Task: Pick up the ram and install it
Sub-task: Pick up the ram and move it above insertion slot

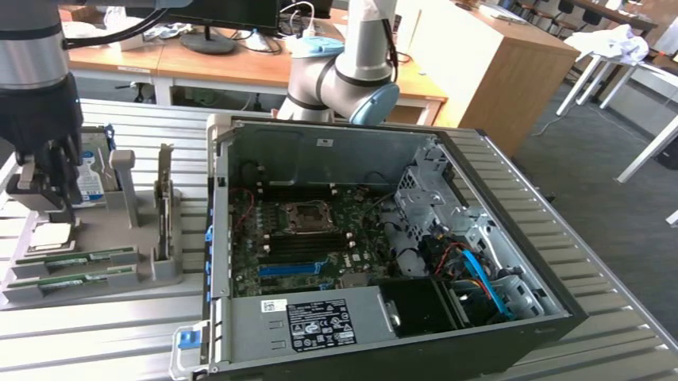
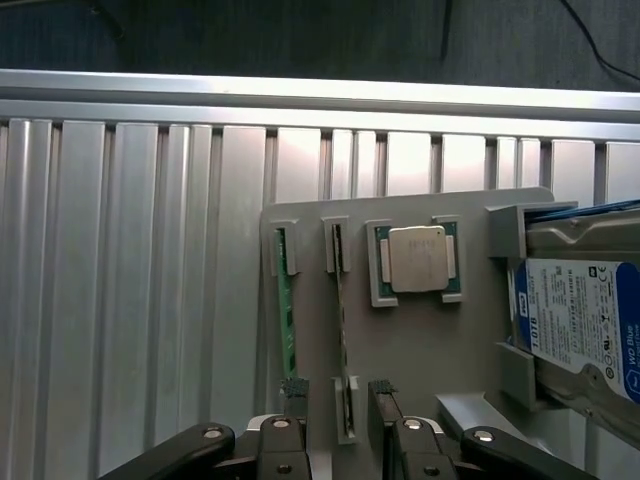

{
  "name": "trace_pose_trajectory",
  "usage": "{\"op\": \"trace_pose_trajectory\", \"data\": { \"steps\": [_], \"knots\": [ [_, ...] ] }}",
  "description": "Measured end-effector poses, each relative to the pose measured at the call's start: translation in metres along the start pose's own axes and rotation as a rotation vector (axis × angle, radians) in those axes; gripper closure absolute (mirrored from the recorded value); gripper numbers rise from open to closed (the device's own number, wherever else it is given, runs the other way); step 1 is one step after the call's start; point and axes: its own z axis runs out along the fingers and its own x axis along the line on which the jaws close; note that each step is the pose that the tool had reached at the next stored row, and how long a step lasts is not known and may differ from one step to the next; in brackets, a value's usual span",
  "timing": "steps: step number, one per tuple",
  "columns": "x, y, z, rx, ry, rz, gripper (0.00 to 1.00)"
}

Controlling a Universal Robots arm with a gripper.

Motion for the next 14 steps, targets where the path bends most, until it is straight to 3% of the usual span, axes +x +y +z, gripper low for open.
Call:
{"op": "trace_pose_trajectory", "data": {
  "steps": [14],
  "knots": [
    [0.0,-0.0008,0.0242,0.0,0.0,0.0,0.63]
  ]
}}
